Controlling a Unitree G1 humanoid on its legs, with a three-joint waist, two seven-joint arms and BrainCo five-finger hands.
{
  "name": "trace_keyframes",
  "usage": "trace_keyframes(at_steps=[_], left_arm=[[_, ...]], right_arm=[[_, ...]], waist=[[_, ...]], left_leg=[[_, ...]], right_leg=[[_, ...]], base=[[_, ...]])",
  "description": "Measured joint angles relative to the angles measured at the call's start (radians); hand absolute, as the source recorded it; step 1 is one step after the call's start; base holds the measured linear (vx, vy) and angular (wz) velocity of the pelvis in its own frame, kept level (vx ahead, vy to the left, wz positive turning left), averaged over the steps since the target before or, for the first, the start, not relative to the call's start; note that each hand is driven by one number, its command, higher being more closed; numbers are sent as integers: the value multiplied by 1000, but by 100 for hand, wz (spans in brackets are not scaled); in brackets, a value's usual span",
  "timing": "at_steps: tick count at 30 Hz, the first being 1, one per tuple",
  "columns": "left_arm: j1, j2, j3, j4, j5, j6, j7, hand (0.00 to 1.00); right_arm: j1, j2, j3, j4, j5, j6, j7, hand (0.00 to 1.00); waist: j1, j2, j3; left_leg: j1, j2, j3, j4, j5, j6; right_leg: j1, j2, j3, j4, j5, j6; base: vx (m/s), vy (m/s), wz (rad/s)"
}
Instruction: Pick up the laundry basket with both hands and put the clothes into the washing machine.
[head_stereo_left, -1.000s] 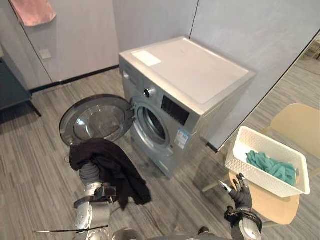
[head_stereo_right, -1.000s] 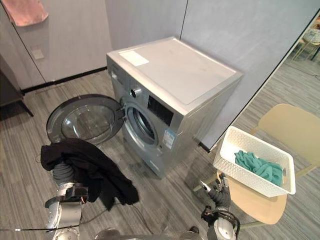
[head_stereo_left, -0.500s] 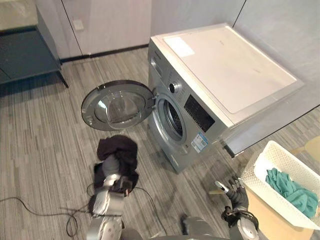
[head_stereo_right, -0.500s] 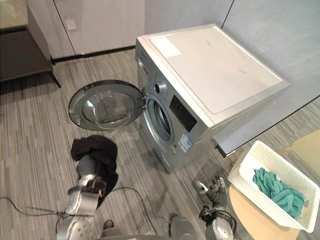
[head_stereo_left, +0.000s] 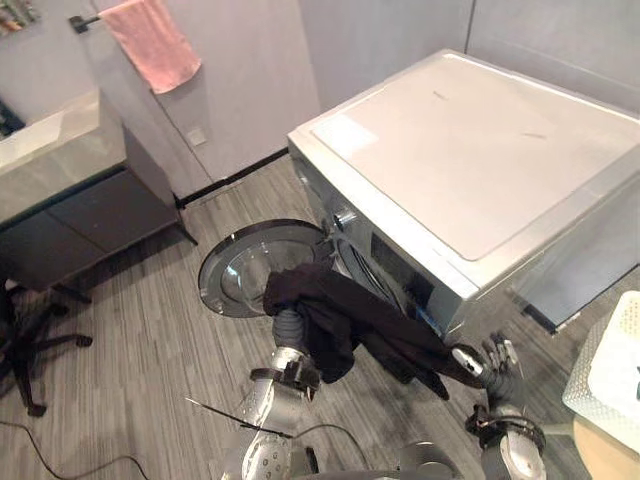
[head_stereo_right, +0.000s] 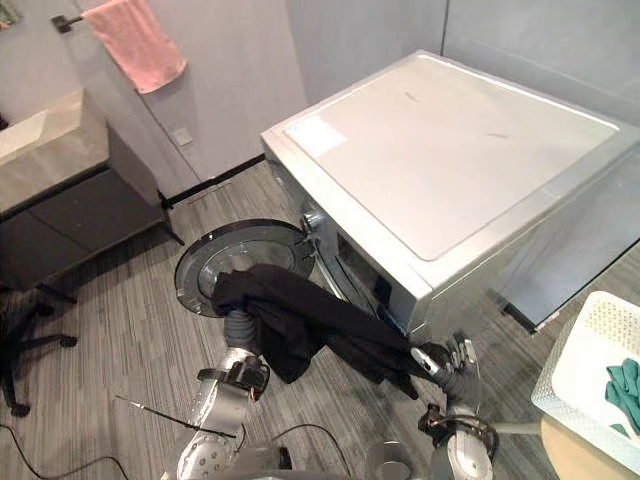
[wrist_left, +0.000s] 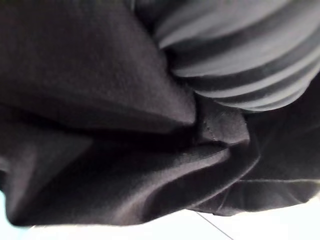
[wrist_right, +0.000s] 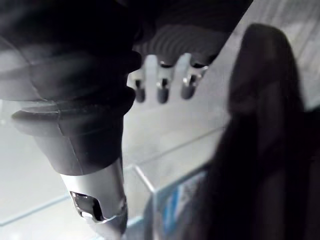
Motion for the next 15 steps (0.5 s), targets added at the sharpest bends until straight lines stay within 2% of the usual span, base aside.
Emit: trace_keyframes(at_steps=[2,3,4,5,6,7,8,9,10,11,12,13,15], left_arm=[[1,7,3,0,-17,1,1,100],[1,10,7,1,-17,1,2,100],[1,18,13,1,-17,0,3,100],[2,18,14,1,-18,-2,4,100],[3,18,14,1,-18,-5,4,100],[1,20,17,1,-18,-8,5,100],[0,20,18,1,-18,-11,7,100],[2,18,19,4,-17,-15,8,100],[4,16,20,10,-17,-17,8,100],[-18,50,25,51,-17,-18,8,100],[-36,91,49,87,-16,-18,9,100],[-34,106,57,96,-16,-19,11,100],[-34,157,43,115,-14,-17,12,100]], right_arm=[[1,-21,-1,-1,-1,1,-25,0],[0,-23,2,-1,-3,1,-28,0],[-5,-24,4,-2,-5,1,-28,0],[-13,-26,-18,-2,-10,0,-33,0],[-12,-36,-30,-2,-11,0,-34,0],[-10,-74,-58,4,-11,-5,-29,0],[-12,-90,-69,6,-11,-10,-29,0],[-26,-129,-96,26,-11,-22,-29,0],[-44,-146,-108,58,-11,-24,-29,0],[-93,-134,-131,148,-11,-16,-30,0],[-147,-86,-139,243,-10,-1,-33,0],[-162,-68,-142,281,-10,6,-35,0],[-173,-42,-144,338,-10,31,-43,0]], waist=[[16,-28,8],[20,-38,7],[27,-61,4],[33,-80,2],[32,-84,3],[31,-85,4],[31,-85,3],[30,-66,-10],[26,-57,-19],[-10,-93,-29],[-13,-126,-37],[-16,-128,-38],[-17,-121,-41]], left_leg=[[-32,19,65,-42,-150,139],[-38,26,67,-94,-164,161],[-45,42,51,-236,-173,175],[-43,54,11,-406,-170,178],[-42,55,-23,-487,-167,180],[-38,50,-135,-674,-155,164],[-29,47,-170,-739,-130,148],[-16,46,-193,-833,-11,147],[-15,54,-182,-818,-42,64],[-13,34,-147,-791,-139,-20],[-25,18,-105,-774,-148,-2],[-25,22,-87,-780,-150,4],[-25,7,-37,-785,-165,46]], right_leg=[[68,-34,91,-75,10,15],[80,-45,111,-92,13,20],[94,-72,166,-119,13,43],[99,-100,217,-134,8,86],[100,-111,242,-140,7,110],[89,-138,314,-145,3,173],[79,-146,345,-146,1,205],[59,-163,407,-155,4,251],[56,-177,431,-171,9,276],[49,-232,447,-209,56,289],[7,-251,476,-230,167,291],[-4,-253,485,-253,243,289],[-36,-275,481,-325,475,291]], base=[[403,183,-109],[374,233,-125],[382,286,-132],[388,320,-133],[484,537,-154],[336,406,-137],[398,585,-187],[214,413,-150],[386,852,-141],[299,790,-95],[263,731,-77],[136,459,-70],[91,431,-60]])
